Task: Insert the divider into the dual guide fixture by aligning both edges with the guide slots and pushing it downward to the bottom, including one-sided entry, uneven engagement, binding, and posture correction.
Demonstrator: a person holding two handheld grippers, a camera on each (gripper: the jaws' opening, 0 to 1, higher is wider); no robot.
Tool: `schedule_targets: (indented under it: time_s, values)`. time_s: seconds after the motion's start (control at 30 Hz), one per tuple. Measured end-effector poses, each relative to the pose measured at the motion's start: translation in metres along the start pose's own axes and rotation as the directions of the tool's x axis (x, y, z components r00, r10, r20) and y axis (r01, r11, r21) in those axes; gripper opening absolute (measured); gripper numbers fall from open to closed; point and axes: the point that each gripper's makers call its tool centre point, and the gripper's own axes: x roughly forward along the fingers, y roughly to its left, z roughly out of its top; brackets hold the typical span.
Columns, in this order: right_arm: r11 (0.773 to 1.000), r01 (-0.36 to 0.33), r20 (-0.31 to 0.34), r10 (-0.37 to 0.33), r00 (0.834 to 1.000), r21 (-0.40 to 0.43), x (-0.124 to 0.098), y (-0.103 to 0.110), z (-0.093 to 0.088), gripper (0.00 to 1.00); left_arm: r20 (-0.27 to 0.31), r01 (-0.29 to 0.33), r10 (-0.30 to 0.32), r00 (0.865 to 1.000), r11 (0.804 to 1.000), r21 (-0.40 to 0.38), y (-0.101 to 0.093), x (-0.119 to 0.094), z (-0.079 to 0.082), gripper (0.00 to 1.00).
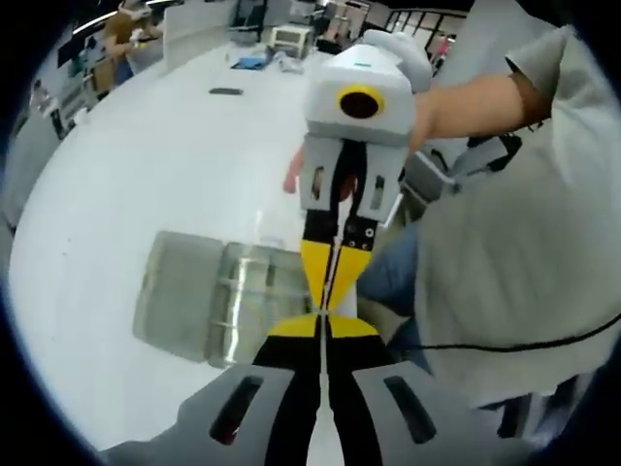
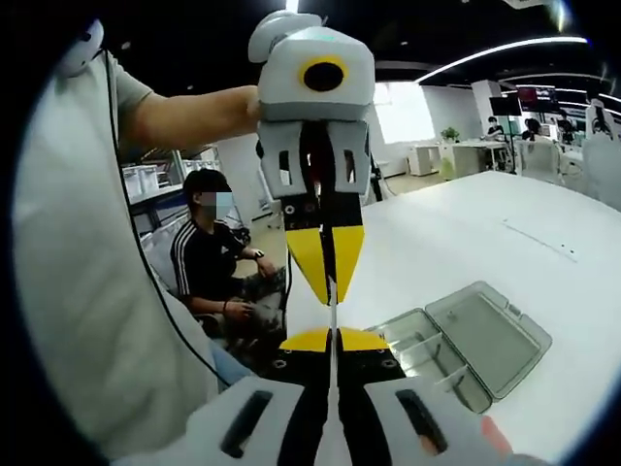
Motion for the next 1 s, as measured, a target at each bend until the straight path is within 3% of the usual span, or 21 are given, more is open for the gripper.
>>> schedule_targets:
  time_s: [0.13,0.77,1.0]
  values:
    - [1.0,0.002,0.0,-0.002,1.0,0.005,0.0,-0.002,-0.001,0.0,-0.013,-0.013,0.013,1.0,1.0,-0.019,0.002,0.0,-0.001,0.0]
    - [1.0,0.012,-0.01,-0.012,1.0,0.026,0.003,-0.007,-0.002,0.0,-0.073,-0.03,0.033,0.997,0.999,0.036,0.005,0.002,-0.001,0.0]
    - [0.999,0.025,-0.01,-0.025,1.0,0.048,0.002,-0.01,-0.002,0.05,-0.12,-0.058,0.067,0.99,0.996,0.07,0.01,-0.001,-0.009,0.0]
